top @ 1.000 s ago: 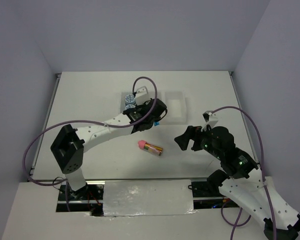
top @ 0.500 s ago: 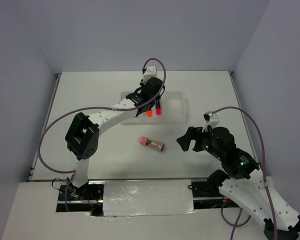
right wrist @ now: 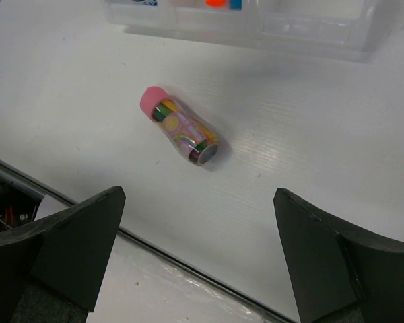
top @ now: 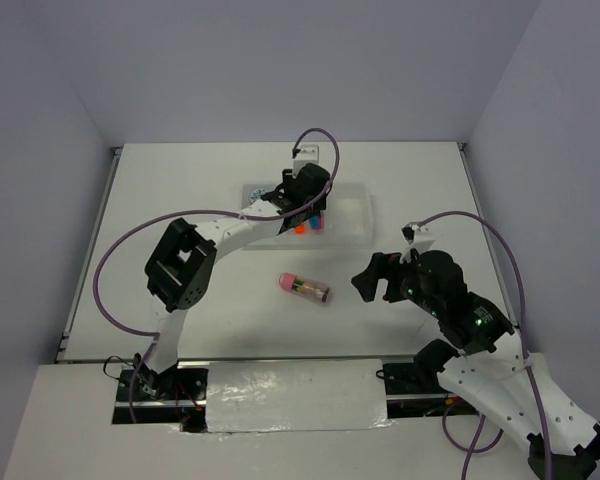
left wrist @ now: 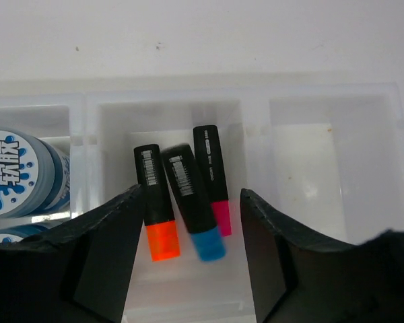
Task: Sort the stationery into containers
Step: Place the pen in the storage box, then pick up the stationery from the center of the board.
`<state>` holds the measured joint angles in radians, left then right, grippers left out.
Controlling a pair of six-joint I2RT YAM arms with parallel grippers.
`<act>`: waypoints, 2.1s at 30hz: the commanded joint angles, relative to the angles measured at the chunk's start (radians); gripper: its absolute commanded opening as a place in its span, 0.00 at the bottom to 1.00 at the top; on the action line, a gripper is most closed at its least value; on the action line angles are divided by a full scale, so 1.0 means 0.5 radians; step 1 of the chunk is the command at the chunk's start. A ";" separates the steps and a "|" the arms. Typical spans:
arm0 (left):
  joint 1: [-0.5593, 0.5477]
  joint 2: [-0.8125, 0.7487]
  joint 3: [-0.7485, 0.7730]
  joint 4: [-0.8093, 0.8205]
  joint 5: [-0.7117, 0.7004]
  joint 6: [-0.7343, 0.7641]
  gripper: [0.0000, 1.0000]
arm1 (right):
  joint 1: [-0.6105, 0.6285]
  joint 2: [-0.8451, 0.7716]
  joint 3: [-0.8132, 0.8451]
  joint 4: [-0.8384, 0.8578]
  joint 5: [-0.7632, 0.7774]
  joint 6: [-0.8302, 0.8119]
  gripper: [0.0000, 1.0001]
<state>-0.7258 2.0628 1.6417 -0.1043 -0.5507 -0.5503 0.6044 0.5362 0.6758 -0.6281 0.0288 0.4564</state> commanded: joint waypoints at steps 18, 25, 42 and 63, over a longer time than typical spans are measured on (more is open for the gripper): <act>0.065 -1.174 -0.175 -1.002 0.006 -0.280 0.99 | 0.352 0.957 0.222 0.449 -0.307 -0.609 1.00; 0.092 -1.934 -0.871 -1.110 0.009 -0.455 0.99 | 0.852 1.743 0.657 0.143 0.258 -0.891 1.00; 0.095 -2.558 -1.225 -1.510 0.037 -0.277 0.99 | 0.966 2.373 0.683 0.308 0.010 -0.747 0.41; 0.102 -2.810 -1.424 -1.408 -0.104 -0.280 0.99 | -0.086 1.363 1.043 0.063 0.464 -0.434 0.00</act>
<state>-0.6811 0.6521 0.9310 -0.8295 -0.5743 -0.6849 0.6163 1.1755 1.1152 -0.5304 0.1818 0.2310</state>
